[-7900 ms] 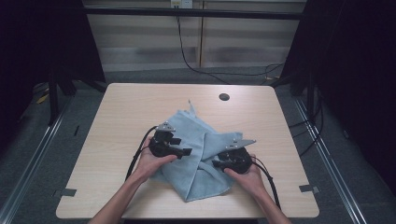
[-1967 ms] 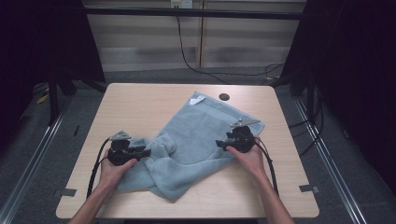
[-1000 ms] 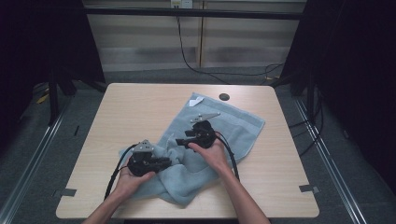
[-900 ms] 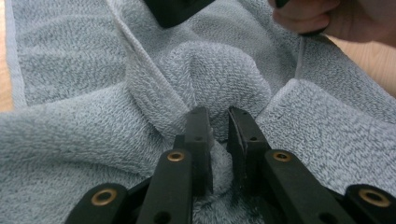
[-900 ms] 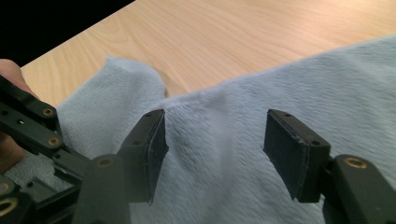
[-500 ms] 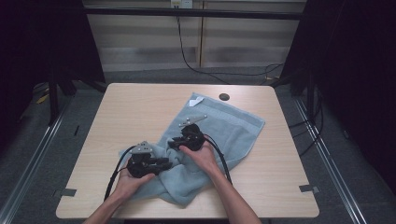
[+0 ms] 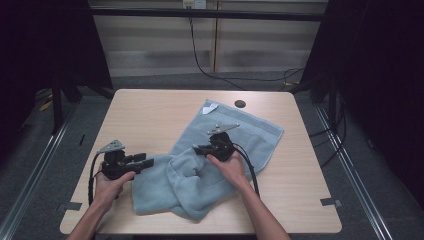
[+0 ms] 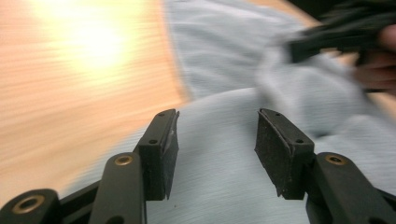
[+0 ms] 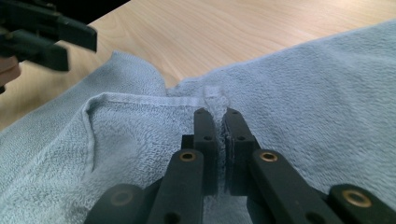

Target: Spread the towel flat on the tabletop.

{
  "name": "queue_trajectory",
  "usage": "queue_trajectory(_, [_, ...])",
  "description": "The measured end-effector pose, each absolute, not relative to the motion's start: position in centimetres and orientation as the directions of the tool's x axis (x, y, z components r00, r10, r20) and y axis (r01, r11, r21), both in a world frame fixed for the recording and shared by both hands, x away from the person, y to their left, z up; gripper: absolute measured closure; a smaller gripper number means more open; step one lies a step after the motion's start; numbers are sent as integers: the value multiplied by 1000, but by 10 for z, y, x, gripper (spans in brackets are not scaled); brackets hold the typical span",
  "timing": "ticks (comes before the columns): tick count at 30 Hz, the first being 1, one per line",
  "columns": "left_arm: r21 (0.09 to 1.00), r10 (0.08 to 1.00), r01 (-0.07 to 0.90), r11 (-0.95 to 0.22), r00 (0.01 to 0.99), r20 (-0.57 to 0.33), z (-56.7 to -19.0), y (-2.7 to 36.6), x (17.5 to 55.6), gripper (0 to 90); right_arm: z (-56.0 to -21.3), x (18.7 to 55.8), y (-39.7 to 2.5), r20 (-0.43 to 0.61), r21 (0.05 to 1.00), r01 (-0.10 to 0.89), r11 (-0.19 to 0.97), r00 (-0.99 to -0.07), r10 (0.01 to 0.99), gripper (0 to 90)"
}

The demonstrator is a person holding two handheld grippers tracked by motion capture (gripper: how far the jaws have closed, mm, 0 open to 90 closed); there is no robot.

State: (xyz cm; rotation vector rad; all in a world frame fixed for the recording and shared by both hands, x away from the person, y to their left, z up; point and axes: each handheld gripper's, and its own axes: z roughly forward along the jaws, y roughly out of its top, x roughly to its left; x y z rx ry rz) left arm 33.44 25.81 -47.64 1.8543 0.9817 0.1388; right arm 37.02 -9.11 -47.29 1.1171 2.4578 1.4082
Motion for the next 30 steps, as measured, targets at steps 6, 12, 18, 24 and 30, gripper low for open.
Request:
queue_trajectory(6, [777,749,607,-171,592,-298,-494,280,350,393,-472,368,-97,254,784,540,305,-728,637,861])
queue_trajectory(12, [748,736,625,-224,611,-290,-505,272,353,430,-471,367,-104,274,792,545,276,-721,637,860])
queue_trajectory(18, [749,700,600,-282,662,-267,-506,264,349,859,-468,364,-120,339,805,556,206,-716,610,860])
queue_trajectory(24, [793,665,576,-198,674,-323,-488,269,345,900,-453,359,-138,357,825,543,157,-716,600,860])
queue_trajectory(30, [852,656,511,-112,682,-323,-459,278,337,900,-439,354,-155,382,844,528,96,-717,583,860])
